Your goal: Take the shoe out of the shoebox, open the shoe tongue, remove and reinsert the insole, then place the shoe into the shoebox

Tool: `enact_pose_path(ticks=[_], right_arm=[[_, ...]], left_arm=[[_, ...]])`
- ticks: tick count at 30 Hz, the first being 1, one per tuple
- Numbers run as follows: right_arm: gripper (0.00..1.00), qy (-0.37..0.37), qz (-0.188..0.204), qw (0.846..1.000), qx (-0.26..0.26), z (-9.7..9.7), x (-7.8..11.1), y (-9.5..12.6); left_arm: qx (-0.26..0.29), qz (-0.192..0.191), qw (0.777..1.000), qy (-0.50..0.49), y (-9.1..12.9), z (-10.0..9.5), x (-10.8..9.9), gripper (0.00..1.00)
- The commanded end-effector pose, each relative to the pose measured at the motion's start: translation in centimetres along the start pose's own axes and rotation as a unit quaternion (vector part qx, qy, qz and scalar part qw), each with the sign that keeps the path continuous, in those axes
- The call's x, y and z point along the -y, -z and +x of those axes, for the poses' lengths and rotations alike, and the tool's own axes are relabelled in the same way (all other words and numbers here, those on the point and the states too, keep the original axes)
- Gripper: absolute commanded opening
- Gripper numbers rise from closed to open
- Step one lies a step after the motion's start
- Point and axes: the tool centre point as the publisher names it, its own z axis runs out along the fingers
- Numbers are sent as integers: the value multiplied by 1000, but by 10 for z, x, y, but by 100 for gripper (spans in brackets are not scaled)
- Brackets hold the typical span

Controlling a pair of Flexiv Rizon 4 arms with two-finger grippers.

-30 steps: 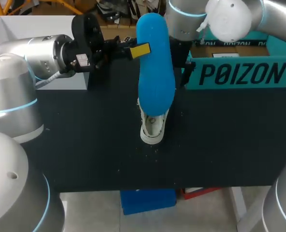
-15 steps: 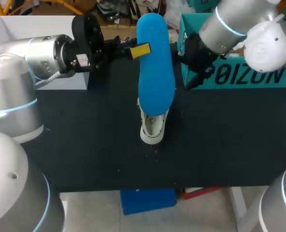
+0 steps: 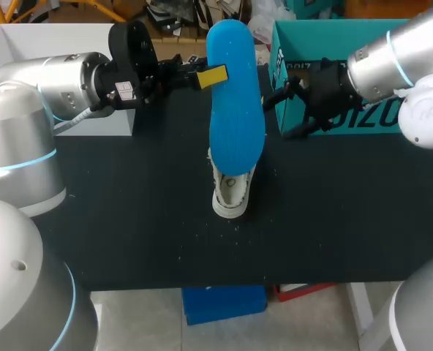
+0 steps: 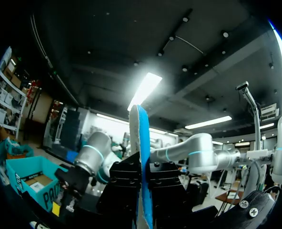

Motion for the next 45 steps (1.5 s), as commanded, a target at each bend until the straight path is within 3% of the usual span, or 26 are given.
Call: enact_pose_path(ticks=[1, 10, 13, 15, 17, 32, 34, 35, 37, 38, 40, 41, 43, 45], right_arm=[[100, -8, -4, 993, -118, -4, 3, 0], [100, -17, 4, 988, -156, -5, 4, 1], [100, -19, -1, 987, -159, -4, 4, 1], [100, -19, -1, 987, -159, -4, 4, 1], [100, -19, -1, 987, -159, -4, 4, 1], [100, -19, -1, 987, -159, -4, 4, 1], [100, -19, -1, 987, -159, -4, 4, 1], [100, -19, -1, 987, -159, -4, 4, 1], [100, -19, -1, 987, -159, -4, 4, 1], [100, -19, -1, 987, -159, -4, 4, 1], [100, -19, -1, 987, -159, -4, 4, 1], [100, -19, -1, 987, -159, -4, 4, 1], [100, -19, -1, 987, -159, -4, 4, 1], [100, -19, -1, 987, -159, -4, 4, 1]], left_arm=[[1, 1, 1000, -1, -1, 0, -1, 0], [1, 1, 1000, -1, -1, 0, -1, 0], [7, -76, 981, -176, -3, 4, -2, 0], [36, -173, 942, -285, -6, 8, -17, 0], [81, -229, 915, -321, -2, 5, -38, 0], [81, -229, 915, -321, -2, 5, -38, 0], [38, -240, 861, -446, -16, 30, -34, 0], [22, -210, 843, -495, -19, 41, -38, 0], [-3, -190, 812, -552, -17, 58, -59, 0], [-15, -167, 810, -562, -14, 63, -70, 0], [-44, -162, 779, -605, -10, 75, -94, 0], [-54, -150, 781, -604, -7, 78, -103, 0], [-64, -165, 783, -597, 0, 78, -121, 0], [-64, -165, 783, -597, 0, 78, -121, 0]])
